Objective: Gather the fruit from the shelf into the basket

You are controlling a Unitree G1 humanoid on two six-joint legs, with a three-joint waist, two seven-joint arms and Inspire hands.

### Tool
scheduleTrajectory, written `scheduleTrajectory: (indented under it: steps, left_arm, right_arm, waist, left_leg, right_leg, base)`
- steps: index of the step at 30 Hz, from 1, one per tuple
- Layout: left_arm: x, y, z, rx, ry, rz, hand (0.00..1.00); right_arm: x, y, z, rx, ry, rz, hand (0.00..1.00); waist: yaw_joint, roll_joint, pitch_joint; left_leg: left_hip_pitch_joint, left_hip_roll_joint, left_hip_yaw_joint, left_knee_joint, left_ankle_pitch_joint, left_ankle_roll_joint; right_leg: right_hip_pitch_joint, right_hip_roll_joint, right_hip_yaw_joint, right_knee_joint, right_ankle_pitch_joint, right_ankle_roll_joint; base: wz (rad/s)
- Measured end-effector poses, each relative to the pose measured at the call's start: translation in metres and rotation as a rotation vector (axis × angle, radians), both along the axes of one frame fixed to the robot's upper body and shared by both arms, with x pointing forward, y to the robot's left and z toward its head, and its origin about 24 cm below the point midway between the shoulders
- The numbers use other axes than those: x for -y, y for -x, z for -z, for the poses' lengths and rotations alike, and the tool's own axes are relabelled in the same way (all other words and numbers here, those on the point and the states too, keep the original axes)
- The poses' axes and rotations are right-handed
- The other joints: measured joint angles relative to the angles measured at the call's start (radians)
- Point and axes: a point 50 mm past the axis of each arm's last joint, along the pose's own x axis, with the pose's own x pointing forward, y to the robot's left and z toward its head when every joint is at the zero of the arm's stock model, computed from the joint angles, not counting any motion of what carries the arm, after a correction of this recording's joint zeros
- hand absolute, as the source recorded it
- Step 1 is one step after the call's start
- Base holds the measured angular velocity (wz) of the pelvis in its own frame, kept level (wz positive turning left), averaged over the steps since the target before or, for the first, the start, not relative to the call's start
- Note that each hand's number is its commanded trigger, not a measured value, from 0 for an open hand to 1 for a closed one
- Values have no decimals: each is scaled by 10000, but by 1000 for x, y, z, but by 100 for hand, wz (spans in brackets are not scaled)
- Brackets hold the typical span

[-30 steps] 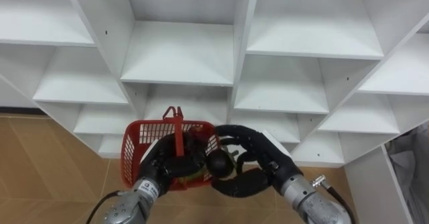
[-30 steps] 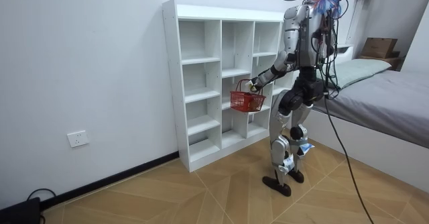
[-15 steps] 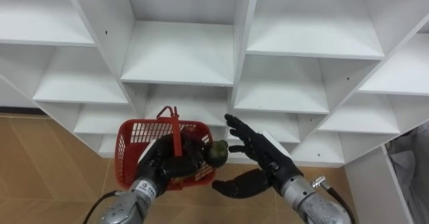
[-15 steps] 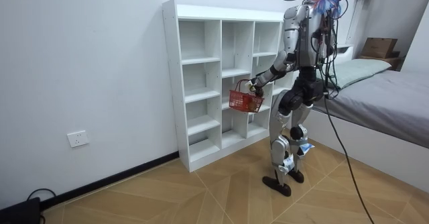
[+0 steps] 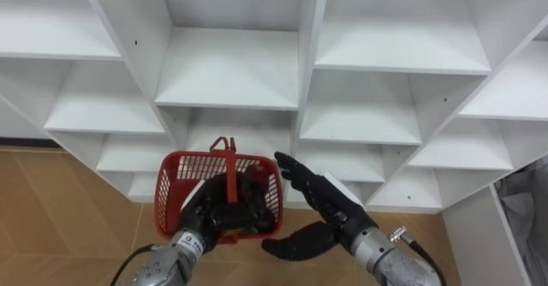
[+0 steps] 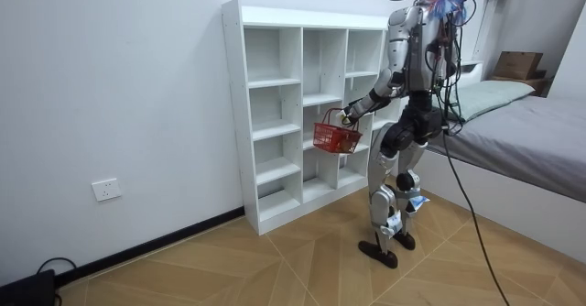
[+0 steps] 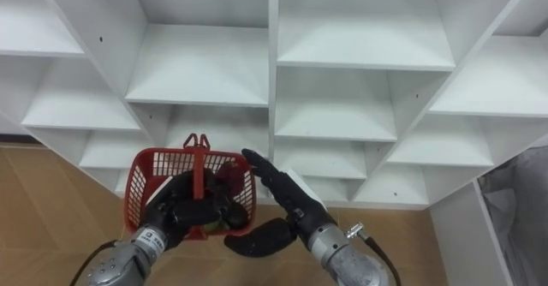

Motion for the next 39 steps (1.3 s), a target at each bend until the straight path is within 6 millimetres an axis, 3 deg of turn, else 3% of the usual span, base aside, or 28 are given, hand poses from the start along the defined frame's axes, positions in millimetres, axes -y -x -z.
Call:
scheduleTrajectory:
  steps: [19,22,28,35,39]
  left_arm:
    - [-2,3,2,-80,-137,7,100]
    - [-6,15,9,-410,-309,-68,100]
    - [-17,36,20,-975,-764,-245,100]
    - [-49,81,46,-2790,-1419,-1647,100]
    - [-62,101,56,-3582,-2243,-1871,100]
  right_arm:
    - [3,0,0,3,69,18,0]
    - [11,-2,-1,64,159,339,0]
    - [26,-4,-1,153,279,1282,0]
    - [64,35,34,-1561,937,3276,0]
    - [86,56,58,-2836,1549,4430,0]
  waist:
    - [9,40,-5]
    - [3,132,-57]
    - [-36,123,-64]
    - [-36,62,-142]
    - [-49,69,-140]
  left_leg:
    - [197,-16,20,-128,1,-1]
    - [531,-48,21,-369,4,-2]
    - [890,-48,20,-564,5,-14]
    - [1640,-78,-39,-988,-6,-37]
    - [1871,-100,-89,-1134,-8,-40]
  right_leg:
    - [134,18,59,-47,1,1]
    - [417,38,100,-221,8,29]
    - [843,89,98,-484,20,61]
    - [1637,159,97,-1009,33,117]
    - [1929,168,19,-1259,71,169]
  base:
    - [-1]
    - [-5]
    - [0]
    - [0]
    - [4]
